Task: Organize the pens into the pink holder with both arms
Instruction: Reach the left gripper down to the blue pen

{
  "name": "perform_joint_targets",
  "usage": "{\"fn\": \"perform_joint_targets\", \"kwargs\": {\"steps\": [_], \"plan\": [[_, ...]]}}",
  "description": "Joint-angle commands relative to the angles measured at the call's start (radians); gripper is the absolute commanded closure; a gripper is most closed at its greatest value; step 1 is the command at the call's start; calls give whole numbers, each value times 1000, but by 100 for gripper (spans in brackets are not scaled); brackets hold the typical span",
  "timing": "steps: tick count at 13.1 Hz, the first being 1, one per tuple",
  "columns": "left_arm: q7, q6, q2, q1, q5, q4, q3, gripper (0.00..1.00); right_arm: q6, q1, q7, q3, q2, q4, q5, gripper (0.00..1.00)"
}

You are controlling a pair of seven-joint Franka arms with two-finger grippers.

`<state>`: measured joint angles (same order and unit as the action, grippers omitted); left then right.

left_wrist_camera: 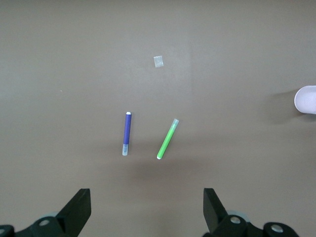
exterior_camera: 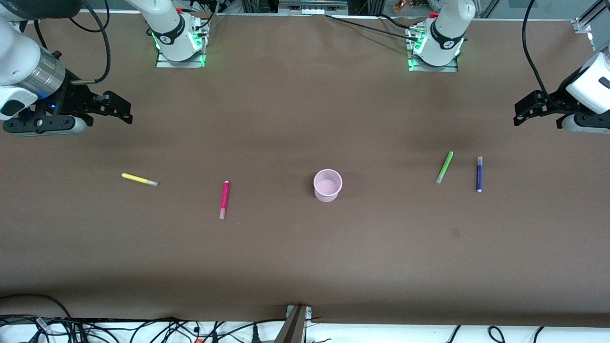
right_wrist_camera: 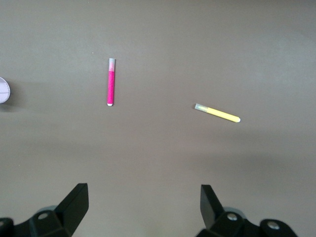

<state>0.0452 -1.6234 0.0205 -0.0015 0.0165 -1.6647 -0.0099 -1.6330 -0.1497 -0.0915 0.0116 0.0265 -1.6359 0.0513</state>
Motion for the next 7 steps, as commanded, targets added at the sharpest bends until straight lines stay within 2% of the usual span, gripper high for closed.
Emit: {"fn": "perform_joint_targets", "kwargs": {"steps": [1,7], "plan": [[-7,33,-19,-8,3,40,4,0,-5,6,3,-5,-10,-9,-8,0],[-10,72,-50,-2,0,43,5,0,-4,6,3,-5,-11,-9,-7,0]]}}
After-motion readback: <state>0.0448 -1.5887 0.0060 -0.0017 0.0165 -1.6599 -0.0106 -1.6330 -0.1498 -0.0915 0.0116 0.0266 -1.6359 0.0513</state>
